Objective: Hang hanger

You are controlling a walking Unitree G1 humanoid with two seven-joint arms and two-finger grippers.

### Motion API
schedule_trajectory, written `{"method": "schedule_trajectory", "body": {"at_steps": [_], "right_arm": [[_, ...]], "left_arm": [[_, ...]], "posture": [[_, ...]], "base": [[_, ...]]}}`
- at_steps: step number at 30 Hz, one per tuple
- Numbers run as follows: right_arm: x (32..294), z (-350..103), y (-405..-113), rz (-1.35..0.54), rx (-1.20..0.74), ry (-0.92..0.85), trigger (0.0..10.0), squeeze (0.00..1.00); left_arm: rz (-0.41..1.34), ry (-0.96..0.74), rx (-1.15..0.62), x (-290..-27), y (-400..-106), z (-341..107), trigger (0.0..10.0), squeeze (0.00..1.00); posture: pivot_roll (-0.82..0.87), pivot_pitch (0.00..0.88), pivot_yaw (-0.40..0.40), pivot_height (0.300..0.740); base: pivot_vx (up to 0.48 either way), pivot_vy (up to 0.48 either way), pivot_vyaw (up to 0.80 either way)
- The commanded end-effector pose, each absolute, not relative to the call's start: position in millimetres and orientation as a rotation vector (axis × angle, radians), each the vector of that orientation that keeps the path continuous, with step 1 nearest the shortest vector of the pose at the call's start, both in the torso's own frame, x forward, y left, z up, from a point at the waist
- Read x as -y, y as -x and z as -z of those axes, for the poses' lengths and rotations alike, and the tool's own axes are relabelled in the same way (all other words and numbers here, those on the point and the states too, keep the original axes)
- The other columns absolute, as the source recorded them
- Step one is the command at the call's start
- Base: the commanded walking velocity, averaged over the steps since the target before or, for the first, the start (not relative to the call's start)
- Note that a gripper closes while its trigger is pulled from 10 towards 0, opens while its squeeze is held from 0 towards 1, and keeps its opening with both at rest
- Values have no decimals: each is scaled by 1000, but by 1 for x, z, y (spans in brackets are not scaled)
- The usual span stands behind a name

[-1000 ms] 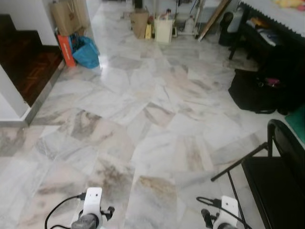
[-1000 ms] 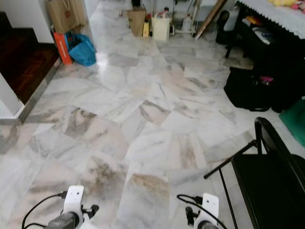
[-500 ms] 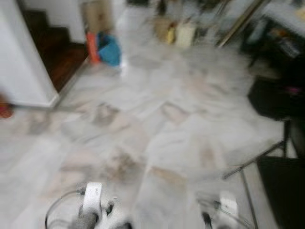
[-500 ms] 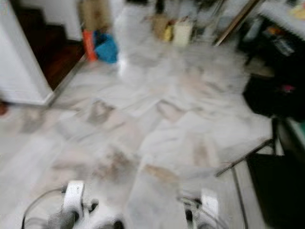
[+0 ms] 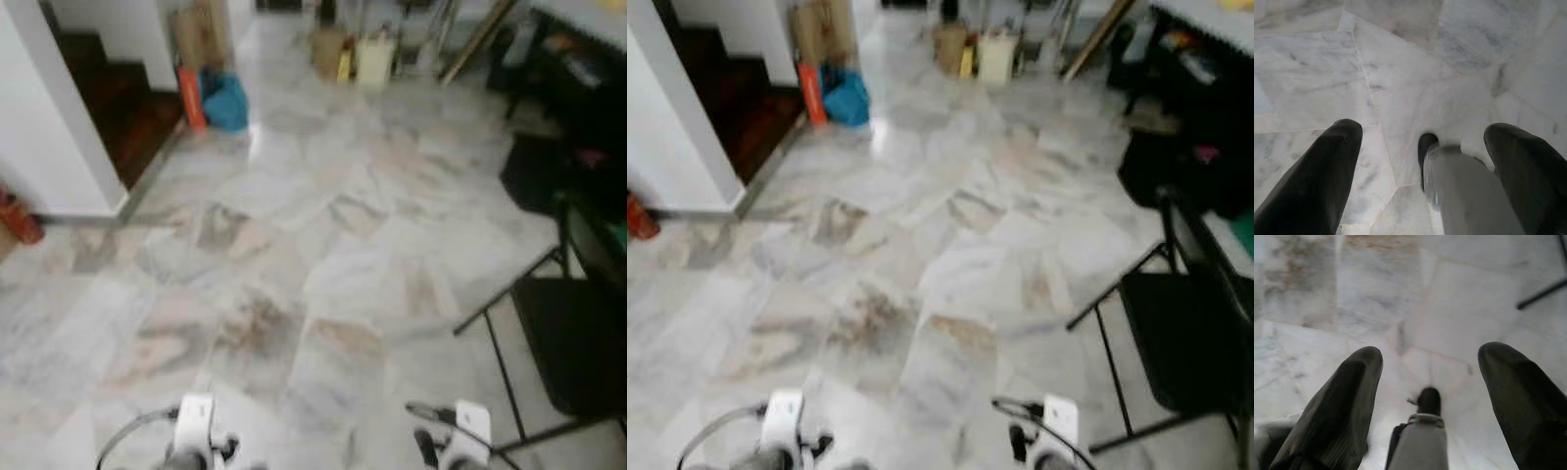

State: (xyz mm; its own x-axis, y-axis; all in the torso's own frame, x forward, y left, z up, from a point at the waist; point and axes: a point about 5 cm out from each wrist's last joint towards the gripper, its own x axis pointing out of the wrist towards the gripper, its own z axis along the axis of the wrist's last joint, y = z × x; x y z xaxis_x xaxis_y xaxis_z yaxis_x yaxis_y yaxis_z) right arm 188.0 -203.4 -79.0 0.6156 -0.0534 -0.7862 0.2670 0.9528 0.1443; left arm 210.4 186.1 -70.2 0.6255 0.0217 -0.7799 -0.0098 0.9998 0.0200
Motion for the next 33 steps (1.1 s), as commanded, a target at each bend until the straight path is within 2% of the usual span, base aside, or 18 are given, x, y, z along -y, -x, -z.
{"method": "schedule_trajectory", "body": {"at_steps": [1,33], "right_arm": [[198,80,-188,187,-894,-275,10000,0],[197,80,-188,182,-891,-279,10000,0]], "left_arm": [[-27,-24,-915,-192,-206,72,10000,0],[-14,-26,-923,-189,-205,73,10000,0]], "posture": [[125,0,-25,740],[127,0,-27,740]], "base": [[-345,0,0],[-366,0,0]]}}
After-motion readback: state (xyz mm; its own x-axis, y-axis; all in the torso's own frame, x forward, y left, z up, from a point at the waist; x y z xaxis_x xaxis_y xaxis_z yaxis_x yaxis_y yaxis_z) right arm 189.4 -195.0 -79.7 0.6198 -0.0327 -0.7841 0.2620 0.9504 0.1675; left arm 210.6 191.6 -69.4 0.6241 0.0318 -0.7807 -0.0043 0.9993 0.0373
